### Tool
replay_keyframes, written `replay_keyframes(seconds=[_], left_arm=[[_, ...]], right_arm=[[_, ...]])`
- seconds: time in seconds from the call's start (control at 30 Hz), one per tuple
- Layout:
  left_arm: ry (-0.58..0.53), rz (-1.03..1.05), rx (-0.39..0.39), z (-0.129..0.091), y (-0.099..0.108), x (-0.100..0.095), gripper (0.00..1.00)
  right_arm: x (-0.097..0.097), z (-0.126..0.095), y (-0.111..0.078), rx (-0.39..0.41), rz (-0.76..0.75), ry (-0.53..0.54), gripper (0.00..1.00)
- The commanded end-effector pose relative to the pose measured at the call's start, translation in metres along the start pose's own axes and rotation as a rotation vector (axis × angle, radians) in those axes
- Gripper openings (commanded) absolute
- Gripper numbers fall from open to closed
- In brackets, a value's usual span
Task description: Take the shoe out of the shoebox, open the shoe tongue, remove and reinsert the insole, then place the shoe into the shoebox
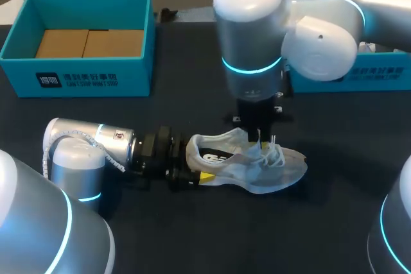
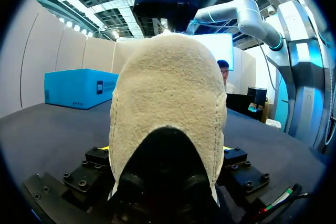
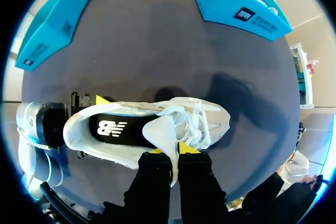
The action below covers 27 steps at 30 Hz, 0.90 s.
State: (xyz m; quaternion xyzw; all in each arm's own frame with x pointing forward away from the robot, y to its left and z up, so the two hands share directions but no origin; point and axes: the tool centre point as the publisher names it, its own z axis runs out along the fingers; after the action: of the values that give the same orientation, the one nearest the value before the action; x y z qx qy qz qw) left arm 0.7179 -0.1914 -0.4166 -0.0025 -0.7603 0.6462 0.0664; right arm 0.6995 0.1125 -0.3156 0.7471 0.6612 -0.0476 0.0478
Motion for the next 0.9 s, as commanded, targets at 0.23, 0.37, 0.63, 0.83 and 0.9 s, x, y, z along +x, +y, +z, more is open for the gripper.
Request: replay_keyframes(seconds=[0.23,0.37,0.63,0.83,0.9], left_arm=[[-0.002,0.0,-0.001,0.001,0.0,0.0,0.0],[-0.002,0.0,-0.001,0.001,0.0,0.0,0.0],[-0.002,0.0,-0.001,0.001,0.0,0.0,0.0],[-0.002,0.0,-0.001,0.001,0.0,0.0,0.0],[-0.002,0.0,-0.001,0.001,0.0,0.0,0.0]], right_arm=[[-0.044,0.005,0.003,-0.008,-0.038,0.188,0.0],[-0.062,0.006,0.005,-0.012,-0.07,0.266,0.0],[-0.087,0.014,0.008,0.001,-0.118,0.431,0.0],[-0.097,0.027,0.01,0.013,-0.143,0.536,0.0],[-0.099,0.032,0.011,0.027,-0.149,0.546,0.0]])
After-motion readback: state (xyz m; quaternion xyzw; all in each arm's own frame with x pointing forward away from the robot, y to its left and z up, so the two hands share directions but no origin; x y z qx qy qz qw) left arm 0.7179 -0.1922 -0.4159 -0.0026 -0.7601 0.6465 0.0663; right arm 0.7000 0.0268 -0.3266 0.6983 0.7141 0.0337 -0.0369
